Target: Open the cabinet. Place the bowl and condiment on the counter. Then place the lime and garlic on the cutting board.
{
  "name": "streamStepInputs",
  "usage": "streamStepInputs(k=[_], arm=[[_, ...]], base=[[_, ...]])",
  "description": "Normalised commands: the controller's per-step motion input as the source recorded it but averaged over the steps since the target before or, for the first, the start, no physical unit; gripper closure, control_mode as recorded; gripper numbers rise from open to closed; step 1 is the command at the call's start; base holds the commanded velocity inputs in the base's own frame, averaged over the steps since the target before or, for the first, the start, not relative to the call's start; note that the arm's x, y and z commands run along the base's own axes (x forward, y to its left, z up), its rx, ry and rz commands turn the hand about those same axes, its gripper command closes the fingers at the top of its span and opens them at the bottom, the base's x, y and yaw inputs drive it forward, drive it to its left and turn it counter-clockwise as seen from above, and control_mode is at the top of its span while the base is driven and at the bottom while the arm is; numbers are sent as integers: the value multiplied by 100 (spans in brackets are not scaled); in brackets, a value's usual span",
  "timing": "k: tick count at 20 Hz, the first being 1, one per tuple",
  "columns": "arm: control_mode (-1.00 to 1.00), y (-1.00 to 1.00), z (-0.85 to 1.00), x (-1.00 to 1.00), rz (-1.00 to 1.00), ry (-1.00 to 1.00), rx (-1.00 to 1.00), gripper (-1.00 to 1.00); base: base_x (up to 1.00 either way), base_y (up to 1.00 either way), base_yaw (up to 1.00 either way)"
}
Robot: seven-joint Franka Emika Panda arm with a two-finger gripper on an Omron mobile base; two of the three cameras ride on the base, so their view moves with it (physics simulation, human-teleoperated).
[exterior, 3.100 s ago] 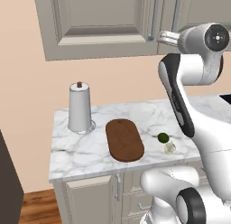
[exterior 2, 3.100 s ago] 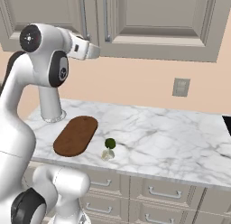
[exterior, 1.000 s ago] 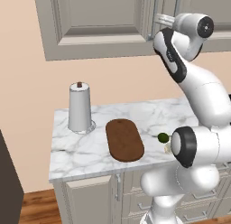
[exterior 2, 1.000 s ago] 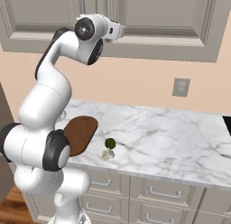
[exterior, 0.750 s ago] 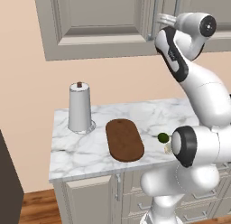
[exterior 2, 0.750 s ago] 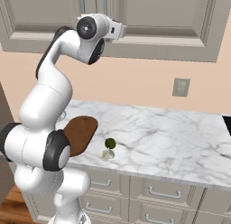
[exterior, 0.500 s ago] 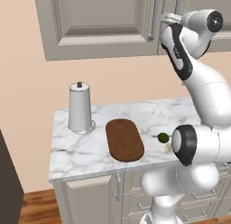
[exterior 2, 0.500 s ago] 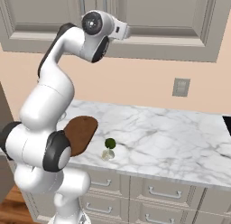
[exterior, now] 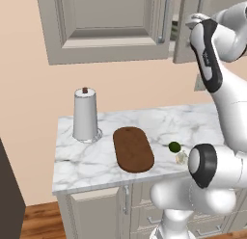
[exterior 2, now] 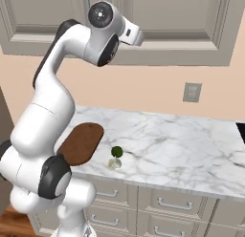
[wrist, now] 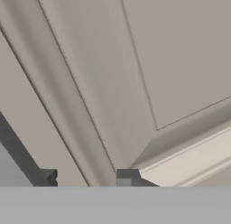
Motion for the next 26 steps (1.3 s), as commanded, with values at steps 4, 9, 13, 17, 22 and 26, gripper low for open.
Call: streamStepInputs(k=[4, 9, 13, 17, 22, 26], arm=[[-100, -100, -6, -100, -3, 14, 4, 100], [-100, -100, -25, -98, 0, 3, 1, 100], [-100, -100, -34, -91, 0, 0, 1, 100], [-100, -100, -38, -79, 0, 0, 0, -100], [-100, -26, 5, -95, -1, 0, -10, -100], [-100, 82, 9, -100, 2, 0, -58, -100]], base=[[0, 0, 0], [0, 0, 0], [0, 0, 0], [0, 0, 0], [0, 0, 0], [0, 0, 0]])
